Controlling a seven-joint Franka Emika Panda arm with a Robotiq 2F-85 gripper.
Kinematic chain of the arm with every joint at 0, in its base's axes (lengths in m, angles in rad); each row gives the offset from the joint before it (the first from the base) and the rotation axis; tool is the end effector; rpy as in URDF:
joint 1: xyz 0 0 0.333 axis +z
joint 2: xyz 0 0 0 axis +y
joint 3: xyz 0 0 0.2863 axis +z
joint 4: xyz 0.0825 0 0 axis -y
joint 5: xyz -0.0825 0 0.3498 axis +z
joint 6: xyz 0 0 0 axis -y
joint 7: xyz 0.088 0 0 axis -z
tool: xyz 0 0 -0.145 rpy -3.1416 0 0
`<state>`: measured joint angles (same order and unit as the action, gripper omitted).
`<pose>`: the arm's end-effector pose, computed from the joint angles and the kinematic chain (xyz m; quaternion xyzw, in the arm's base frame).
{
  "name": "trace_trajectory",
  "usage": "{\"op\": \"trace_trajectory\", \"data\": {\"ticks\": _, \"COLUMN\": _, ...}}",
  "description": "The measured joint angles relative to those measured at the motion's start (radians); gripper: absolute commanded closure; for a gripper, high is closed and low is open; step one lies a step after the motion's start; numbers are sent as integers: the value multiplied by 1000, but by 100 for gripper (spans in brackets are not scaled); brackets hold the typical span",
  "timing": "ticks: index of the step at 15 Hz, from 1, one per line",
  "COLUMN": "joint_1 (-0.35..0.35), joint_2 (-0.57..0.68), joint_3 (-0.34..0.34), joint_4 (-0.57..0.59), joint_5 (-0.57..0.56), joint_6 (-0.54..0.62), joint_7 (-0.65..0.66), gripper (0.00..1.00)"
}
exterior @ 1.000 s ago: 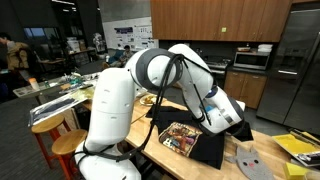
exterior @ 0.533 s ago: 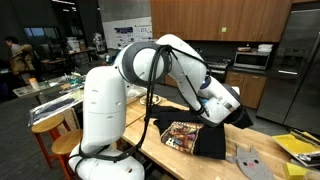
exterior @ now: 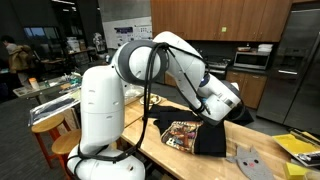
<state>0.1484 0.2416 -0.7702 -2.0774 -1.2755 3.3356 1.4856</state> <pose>0.5376 -0.2304 0.3721 0.8479 -0.2825 0.4416 0.0794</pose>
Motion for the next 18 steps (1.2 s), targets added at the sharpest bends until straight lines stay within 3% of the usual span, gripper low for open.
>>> {"op": "trace_trajectory", "data": {"ticks": 4, "joint_1": 21, "joint_2": -1, "joint_3": -1, "joint_4": 10, "joint_5": -4, "joint_6": 26, "joint_7": -16, "gripper": 99}}
{"op": "trace_trajectory", "data": {"ticks": 11, "joint_1": 214, "joint_2": -95, "joint_3": -16, "joint_4": 36, "joint_5": -87, "joint_6": 65, "joint_7": -164, "gripper": 99}}
{"op": "trace_trajectory", "data": {"ticks": 12, "joint_1": 205, "joint_2": -111, "joint_3": 27, "joint_4": 17, "joint_5": -81, "joint_6": 66, "joint_7": -212, "gripper": 99}}
{"op": "trace_trajectory", "data": {"ticks": 15, "joint_1": 74, "joint_2": -162, "joint_3": 273, "joint_4": -94, "joint_5": -4, "joint_6": 72, "joint_7": -427, "gripper": 99}}
{"op": "trace_trajectory", "data": {"ticks": 18, "joint_1": 89, "joint_2": -170, "joint_3": 332, "joint_4": -189, "joint_5": -69, "joint_6": 124, "joint_7": -466, "gripper": 99}}
